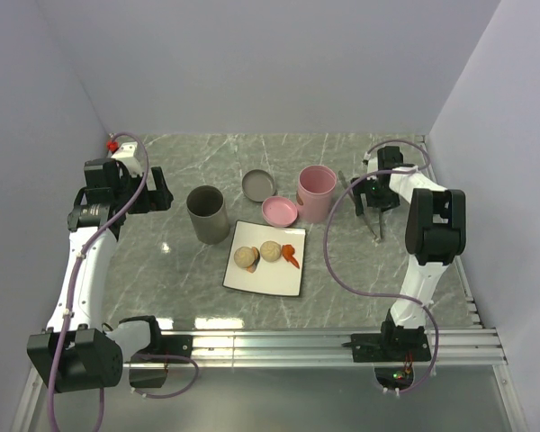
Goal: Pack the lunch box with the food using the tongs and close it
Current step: Pick up the clamp at the center of the board.
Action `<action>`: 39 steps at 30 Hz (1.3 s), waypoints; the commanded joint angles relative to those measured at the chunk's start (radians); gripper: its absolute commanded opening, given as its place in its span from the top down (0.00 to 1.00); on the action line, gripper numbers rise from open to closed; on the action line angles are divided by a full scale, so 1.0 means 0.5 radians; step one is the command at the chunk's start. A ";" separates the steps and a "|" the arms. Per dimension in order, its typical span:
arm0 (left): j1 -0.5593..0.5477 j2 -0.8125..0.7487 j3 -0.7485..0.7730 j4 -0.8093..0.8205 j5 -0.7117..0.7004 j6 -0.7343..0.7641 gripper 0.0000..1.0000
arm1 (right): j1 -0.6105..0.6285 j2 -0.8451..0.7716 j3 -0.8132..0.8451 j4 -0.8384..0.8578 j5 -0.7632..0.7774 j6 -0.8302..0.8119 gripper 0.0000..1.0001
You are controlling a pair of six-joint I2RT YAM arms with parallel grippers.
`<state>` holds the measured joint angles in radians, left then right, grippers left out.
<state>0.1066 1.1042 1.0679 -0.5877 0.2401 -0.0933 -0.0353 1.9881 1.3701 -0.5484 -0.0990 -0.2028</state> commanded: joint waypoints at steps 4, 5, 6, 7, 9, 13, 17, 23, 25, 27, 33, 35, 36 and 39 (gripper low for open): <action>-0.005 -0.006 0.052 0.062 0.026 -0.013 0.01 | 0.021 0.086 0.046 0.090 0.026 0.062 0.08; -0.005 -0.003 0.049 0.062 0.023 -0.016 0.01 | 0.021 0.086 0.043 0.090 0.035 0.062 0.09; -0.002 -0.002 0.049 0.062 0.026 -0.019 0.01 | 0.021 0.083 0.033 0.106 0.035 0.062 0.11; -0.002 -0.006 0.049 0.062 0.029 -0.019 0.01 | 0.021 0.077 0.015 0.118 0.038 0.062 0.15; -0.005 -0.002 0.049 0.059 0.032 -0.016 0.00 | 0.021 0.058 -0.012 0.142 0.045 0.080 0.21; -0.005 -0.006 0.067 0.037 0.069 0.002 0.01 | 0.021 0.009 -0.049 0.195 0.075 0.099 0.28; -0.005 -0.015 0.079 0.025 0.087 0.012 0.01 | 0.018 -0.070 -0.077 0.192 0.078 0.099 0.31; -0.002 -0.045 0.076 0.006 0.139 0.036 0.01 | -0.021 -0.297 -0.099 0.100 0.014 0.068 0.35; -0.002 -0.061 0.079 -0.003 0.188 0.054 0.01 | -0.061 -0.374 -0.083 0.057 -0.041 0.053 0.35; -0.005 -0.076 0.076 -0.009 0.231 0.061 0.01 | -0.095 -0.423 -0.056 -0.029 -0.078 0.028 0.35; -0.005 -0.098 0.097 -0.024 0.281 0.064 0.01 | -0.199 -0.610 0.024 -0.256 -0.188 -0.088 0.37; -0.005 -0.095 0.107 -0.030 0.302 0.061 0.01 | -0.236 -0.678 0.067 -0.345 -0.216 -0.131 0.37; -0.005 -0.088 0.122 -0.033 0.308 0.055 0.00 | -0.251 -0.721 0.085 -0.379 -0.231 -0.144 0.38; -0.005 -0.088 0.150 -0.037 0.354 0.052 0.01 | -0.288 -0.813 0.162 -0.511 -0.290 -0.196 0.39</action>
<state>0.1066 1.0760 1.0874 -0.6121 0.3706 -0.0719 -0.1638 1.6611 1.3815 -0.7170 -0.1970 -0.2543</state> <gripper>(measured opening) 0.995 0.620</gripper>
